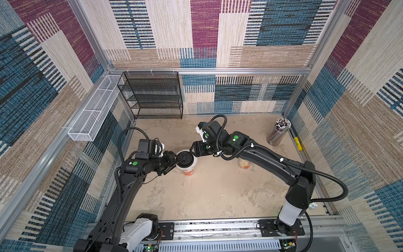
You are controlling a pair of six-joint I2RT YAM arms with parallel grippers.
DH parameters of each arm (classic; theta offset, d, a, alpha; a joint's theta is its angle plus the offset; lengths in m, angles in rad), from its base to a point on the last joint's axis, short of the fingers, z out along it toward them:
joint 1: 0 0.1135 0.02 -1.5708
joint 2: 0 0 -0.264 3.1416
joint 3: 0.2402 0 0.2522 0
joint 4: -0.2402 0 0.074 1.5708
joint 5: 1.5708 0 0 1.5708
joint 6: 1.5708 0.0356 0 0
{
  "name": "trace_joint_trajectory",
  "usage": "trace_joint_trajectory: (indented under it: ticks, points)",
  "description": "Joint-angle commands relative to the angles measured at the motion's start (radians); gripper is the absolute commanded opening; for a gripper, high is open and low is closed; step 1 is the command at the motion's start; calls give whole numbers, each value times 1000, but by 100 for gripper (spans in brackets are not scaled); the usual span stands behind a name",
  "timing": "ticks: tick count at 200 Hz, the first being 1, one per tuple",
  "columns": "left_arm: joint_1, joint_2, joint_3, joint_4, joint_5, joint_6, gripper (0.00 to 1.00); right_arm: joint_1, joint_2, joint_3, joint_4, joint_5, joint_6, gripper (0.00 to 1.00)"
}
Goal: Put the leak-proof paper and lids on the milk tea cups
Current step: Secure the cup lid on the cup.
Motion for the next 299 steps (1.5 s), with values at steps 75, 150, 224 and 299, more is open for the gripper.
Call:
trace_joint_trajectory:
  ticks: [75,150,224,299]
  points:
    - [-19,44,17,60,12,-58,45,1,19,4,23,-46,1,65]
    - [-21,52,16,95,27,-74,44,0,33,7,17,-50,2,65]
    - [-21,52,15,94,16,-72,44,-1,70,10,-6,-55,5,65]
    - [-21,49,17,79,-3,-61,43,-1,123,23,0,-61,8,64]
